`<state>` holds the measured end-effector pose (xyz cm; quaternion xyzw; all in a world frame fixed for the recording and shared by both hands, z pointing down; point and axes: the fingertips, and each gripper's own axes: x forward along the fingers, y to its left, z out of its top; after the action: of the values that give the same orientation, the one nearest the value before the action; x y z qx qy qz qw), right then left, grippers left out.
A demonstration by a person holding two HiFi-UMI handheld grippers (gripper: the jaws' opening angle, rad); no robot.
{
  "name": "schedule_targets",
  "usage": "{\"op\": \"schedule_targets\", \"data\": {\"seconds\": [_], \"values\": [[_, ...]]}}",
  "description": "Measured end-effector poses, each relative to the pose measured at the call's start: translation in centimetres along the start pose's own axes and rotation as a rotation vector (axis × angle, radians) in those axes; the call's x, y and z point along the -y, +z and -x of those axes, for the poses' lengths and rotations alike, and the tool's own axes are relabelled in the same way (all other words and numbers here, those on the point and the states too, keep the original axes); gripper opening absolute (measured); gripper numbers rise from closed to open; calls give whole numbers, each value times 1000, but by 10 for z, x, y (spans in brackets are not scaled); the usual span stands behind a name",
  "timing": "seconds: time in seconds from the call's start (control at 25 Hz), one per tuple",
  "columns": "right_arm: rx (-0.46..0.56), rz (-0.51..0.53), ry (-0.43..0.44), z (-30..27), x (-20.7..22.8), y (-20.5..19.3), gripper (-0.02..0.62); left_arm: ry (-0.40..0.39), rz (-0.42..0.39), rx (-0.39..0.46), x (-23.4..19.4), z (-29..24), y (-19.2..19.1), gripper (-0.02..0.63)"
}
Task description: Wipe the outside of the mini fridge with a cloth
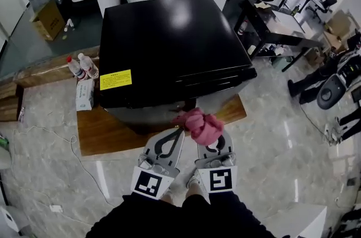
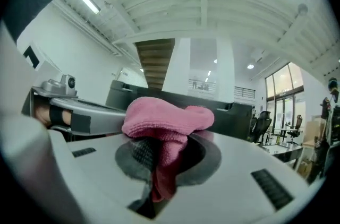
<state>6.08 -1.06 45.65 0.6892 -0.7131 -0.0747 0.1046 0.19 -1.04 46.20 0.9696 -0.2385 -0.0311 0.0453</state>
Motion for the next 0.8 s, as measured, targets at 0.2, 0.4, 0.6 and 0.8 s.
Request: {"op": "schedule_targets", "data": {"seconds": [0.2,0.4,0.6,0.8], "values": [[65,12,-61,-7,60,19,60,-10,-4,42,19,-41,24,6],[92,-7,-34,-21,81,13,60,25,27,98,29,-68,30,6],[153,-15,-8,-27,84,10,58,62,4,40,29,-79,8,6],[196,-10,-14,-28,83,-3,58,73,-27,27,32,-83,-17,6]]}}
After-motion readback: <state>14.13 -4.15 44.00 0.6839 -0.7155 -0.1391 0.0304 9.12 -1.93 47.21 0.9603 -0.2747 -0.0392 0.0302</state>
